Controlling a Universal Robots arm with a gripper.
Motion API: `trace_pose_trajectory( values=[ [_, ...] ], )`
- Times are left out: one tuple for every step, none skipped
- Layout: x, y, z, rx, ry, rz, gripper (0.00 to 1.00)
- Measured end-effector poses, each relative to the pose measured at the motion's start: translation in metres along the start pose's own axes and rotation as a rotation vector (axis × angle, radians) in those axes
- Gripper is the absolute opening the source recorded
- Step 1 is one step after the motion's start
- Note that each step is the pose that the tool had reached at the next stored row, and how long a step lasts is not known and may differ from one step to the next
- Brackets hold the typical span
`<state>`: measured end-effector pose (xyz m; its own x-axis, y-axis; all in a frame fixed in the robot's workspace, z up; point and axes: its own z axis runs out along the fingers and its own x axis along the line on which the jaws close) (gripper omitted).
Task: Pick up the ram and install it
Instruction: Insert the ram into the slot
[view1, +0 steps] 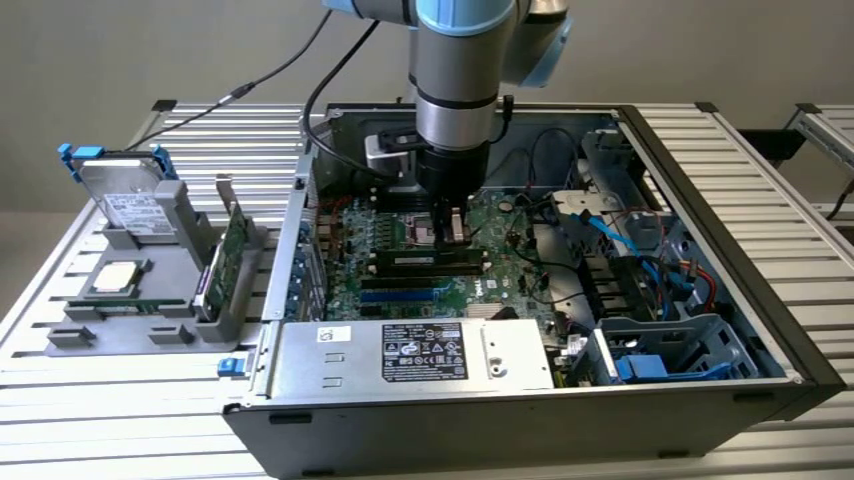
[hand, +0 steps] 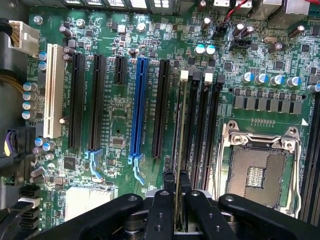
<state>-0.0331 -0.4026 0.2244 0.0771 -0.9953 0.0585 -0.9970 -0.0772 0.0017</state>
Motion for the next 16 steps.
trace_pose_trajectory(
  values=[
    [0.0,0.0,0.0,0.0,0.0001,0.0,0.14],
    [0.0,0.0,0.0001,0.0,0.0,0.0,0.14],
    [0.0,-0.0001,0.0002,0.0001,-0.0001,0.002,0.14],
    [0.0,0.0,0.0003,-0.0002,-0.0001,0.005,0.14],
    [0.0,0.0,0.0006,-0.0004,-0.0004,0.01,0.14],
    [-0.0001,-0.0001,0.0008,-0.0007,-0.0003,0.016,0.14],
    [-0.0001,-0.0001,0.0009,-0.001,-0.0001,0.019,0.14],
    [0.0,0.0,0.0009,-0.0012,0.0001,0.019,0.14],
    [0.0,0.0,0.001,-0.0011,0.0,0.02,0.14],
    [-0.0001,0.0,0.0011,-0.001,-0.0002,0.02,0.14],
    [-0.0001,-0.0001,0.0012,-0.001,-0.0001,0.02,0.14],
    [-0.0001,-0.0001,0.0014,-0.001,-0.0002,0.02,0.14],
    [-0.0001,-0.0001,0.0017,-0.0009,-0.0004,0.02,0.14],
    [-0.0002,-0.0001,0.0021,-0.0009,-0.0004,0.02,0.14],
    [-0.0002,-0.0001,0.0028,-0.0011,-0.0002,0.02,0.14],
    [-0.0002,-0.0001,0.0033,-0.0013,0.0002,0.02,0.14]
  ],
)
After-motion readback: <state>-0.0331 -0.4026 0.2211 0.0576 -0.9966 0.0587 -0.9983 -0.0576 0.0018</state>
